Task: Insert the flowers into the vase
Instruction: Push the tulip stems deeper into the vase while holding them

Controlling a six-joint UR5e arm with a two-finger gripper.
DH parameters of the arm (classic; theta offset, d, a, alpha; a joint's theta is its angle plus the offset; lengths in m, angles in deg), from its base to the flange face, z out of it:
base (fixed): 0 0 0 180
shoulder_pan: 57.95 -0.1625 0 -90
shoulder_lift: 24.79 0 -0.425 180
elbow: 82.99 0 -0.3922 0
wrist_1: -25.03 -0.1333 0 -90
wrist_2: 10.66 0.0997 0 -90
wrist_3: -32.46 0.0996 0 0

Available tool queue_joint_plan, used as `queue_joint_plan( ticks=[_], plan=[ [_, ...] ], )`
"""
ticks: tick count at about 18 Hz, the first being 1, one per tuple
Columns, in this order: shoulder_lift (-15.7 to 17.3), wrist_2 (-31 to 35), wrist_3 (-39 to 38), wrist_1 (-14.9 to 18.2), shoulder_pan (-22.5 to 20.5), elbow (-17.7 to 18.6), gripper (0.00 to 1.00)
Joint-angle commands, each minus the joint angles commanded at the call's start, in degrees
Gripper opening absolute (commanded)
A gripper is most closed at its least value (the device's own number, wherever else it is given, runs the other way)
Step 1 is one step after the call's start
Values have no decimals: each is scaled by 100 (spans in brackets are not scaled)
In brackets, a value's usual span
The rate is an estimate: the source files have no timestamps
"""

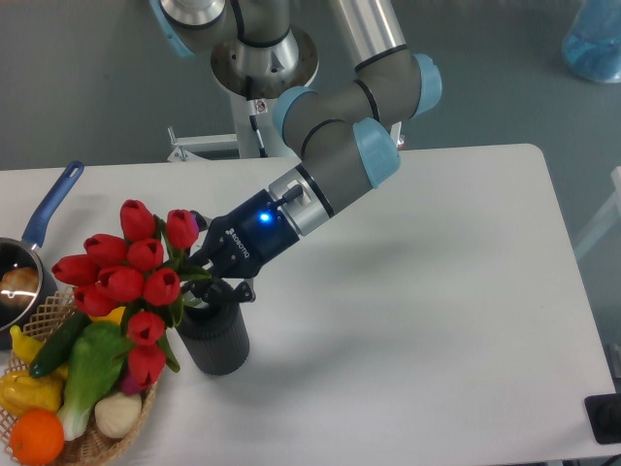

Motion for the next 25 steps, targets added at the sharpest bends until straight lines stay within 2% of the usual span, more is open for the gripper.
queue_joint_plan(
  ticks=[4, 7, 25],
  plan=[
    [-106, -325, 307, 9, -131, 52, 18],
    [-123, -677, 773, 9, -246, 351, 18],
    [-255, -695, 1389, 9, -316, 677, 20]
  ],
)
